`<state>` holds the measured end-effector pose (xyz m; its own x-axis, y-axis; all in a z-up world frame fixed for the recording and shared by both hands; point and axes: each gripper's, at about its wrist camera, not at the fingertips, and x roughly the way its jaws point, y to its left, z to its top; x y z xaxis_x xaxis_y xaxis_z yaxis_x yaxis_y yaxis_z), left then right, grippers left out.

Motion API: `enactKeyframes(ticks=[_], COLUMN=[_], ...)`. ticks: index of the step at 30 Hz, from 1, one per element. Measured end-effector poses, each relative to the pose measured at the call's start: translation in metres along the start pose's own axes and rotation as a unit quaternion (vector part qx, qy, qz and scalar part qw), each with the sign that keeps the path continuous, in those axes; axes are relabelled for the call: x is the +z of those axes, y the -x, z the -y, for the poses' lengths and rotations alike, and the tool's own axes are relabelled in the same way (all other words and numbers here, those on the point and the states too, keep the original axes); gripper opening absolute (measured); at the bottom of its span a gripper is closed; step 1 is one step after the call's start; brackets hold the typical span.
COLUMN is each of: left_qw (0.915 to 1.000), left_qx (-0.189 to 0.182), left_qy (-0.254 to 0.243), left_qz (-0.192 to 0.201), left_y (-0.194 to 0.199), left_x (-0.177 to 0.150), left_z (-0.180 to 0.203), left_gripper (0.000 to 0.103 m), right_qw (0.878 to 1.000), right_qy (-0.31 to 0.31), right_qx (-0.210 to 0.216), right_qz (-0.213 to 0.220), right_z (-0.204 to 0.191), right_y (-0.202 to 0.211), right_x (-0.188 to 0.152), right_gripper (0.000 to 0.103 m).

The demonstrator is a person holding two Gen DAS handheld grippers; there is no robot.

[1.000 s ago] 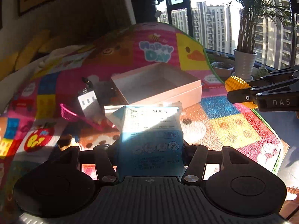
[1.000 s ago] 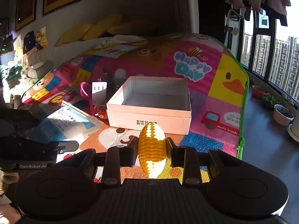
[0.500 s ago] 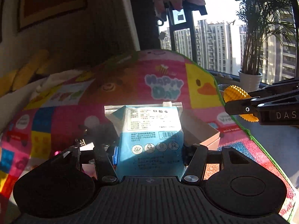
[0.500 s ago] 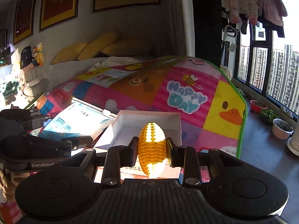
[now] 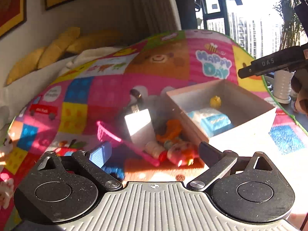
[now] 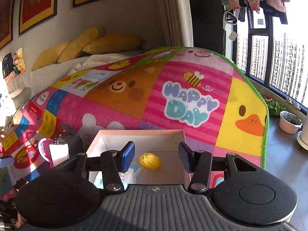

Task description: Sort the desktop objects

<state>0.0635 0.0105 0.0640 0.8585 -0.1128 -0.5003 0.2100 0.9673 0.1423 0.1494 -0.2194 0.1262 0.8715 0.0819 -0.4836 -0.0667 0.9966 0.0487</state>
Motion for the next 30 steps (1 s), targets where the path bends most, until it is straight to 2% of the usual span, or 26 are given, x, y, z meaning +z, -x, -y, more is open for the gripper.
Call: enactKeyframes(ticks=[4, 7, 10, 13, 15, 18, 21, 25, 26, 28, 30], left_qw=[0.9993, 0.9963, 0.9936, 0.9941, 0.994, 0.9908, 0.9872, 0.9871, 0.9874, 0.9879, 0.9881], left_qx=[0.027, 0.045, 0.056, 0.062, 0.063, 0.072, 0.069, 0.052, 0.049, 0.046, 0.044], left_qy=[0.017, 0.058, 0.082, 0.078, 0.081, 0.11, 0.14, 0.148, 0.146, 0.144, 0.143], left_qz=[-0.021, -0.045, -0.054, -0.043, -0.037, -0.034, -0.033, -0.034, -0.035, -0.036, -0.038], left_y=[0.01, 0.012, 0.012, 0.014, 0.015, 0.014, 0.011, 0.008, 0.007, 0.006, 0.005], left_x=[-0.032, -0.05, -0.059, -0.063, -0.063, -0.062, -0.06, -0.058, -0.058, -0.057, -0.056], left_z=[-0.023, -0.04, -0.053, -0.061, -0.065, -0.076, -0.087, -0.087, -0.085, -0.082, -0.08], left_gripper=[0.1, 0.102, 0.103, 0.103, 0.103, 0.103, 0.103, 0.103, 0.103, 0.103, 0.103], right_qw=[0.999, 0.996, 0.986, 0.973, 0.964, 0.954, 0.937, 0.917, 0.915, 0.914, 0.915], right_qy=[0.019, 0.061, 0.116, 0.194, 0.231, 0.279, 0.344, 0.398, 0.403, 0.404, 0.402], right_qx=[0.025, 0.063, 0.11, 0.12, 0.127, 0.107, 0.065, 0.023, 0.018, 0.019, 0.026], right_qz=[-0.021, -0.029, -0.043, -0.036, -0.033, -0.026, 0.002, 0.016, 0.017, 0.006, 0.006], right_z=[-0.026, -0.059, -0.105, -0.146, -0.166, -0.188, -0.201, -0.208, -0.208, -0.207, -0.205], right_y=[-0.001, 0.001, -0.001, -0.004, -0.006, -0.007, -0.008, -0.019, -0.022, -0.026, -0.023], right_x=[-0.015, -0.027, -0.044, -0.064, -0.076, -0.092, -0.113, -0.128, -0.129, -0.128, -0.126], right_gripper=[0.05, 0.051, 0.051, 0.05, 0.045, 0.042, 0.042, 0.042, 0.041, 0.031, 0.028])
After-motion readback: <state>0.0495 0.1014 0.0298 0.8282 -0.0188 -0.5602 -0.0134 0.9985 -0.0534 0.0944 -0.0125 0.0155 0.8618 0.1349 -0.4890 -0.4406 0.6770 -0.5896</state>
